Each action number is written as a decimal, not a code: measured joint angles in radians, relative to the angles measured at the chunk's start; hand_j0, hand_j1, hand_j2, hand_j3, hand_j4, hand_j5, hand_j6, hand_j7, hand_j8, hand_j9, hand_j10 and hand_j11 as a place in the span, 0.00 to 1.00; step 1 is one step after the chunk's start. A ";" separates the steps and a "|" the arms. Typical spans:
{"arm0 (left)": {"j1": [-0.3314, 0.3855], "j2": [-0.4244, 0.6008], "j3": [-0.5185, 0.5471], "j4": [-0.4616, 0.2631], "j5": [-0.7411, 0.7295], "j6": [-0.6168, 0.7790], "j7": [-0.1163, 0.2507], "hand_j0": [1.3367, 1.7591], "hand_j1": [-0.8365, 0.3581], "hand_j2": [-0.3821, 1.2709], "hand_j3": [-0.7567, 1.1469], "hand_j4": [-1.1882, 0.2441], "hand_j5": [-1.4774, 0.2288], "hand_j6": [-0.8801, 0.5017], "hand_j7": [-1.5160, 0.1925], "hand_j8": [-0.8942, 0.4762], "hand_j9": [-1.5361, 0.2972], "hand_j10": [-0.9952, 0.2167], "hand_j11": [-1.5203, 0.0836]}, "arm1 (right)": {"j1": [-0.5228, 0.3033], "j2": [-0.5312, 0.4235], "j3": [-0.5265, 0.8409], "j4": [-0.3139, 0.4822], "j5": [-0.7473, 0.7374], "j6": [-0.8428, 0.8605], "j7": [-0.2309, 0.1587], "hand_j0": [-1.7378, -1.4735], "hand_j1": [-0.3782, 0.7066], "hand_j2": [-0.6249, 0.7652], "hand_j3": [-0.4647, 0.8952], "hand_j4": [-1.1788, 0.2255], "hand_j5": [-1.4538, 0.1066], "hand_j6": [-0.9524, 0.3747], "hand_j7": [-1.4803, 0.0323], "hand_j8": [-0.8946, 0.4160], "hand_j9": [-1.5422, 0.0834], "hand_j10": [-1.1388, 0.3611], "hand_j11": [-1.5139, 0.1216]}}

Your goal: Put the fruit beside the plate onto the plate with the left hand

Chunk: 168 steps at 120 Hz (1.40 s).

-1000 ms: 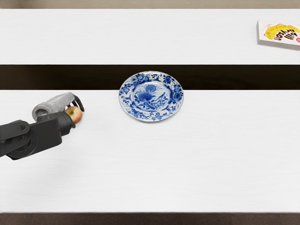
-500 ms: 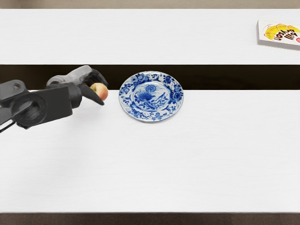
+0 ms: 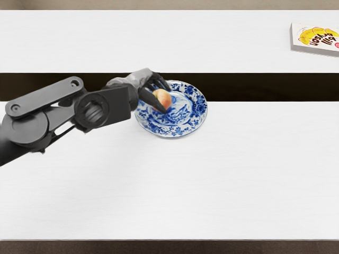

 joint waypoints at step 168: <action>0.290 0.696 -0.310 0.085 -0.947 -0.809 0.000 0.76 0.99 0.23 0.40 0.83 0.86 0.64 0.89 0.65 0.84 0.82 0.95 | 0.000 0.000 0.002 0.004 0.000 0.003 0.000 0.30 0.05 0.45 0.34 0.83 0.92 0.70 0.96 0.67 0.93 0.75 0.91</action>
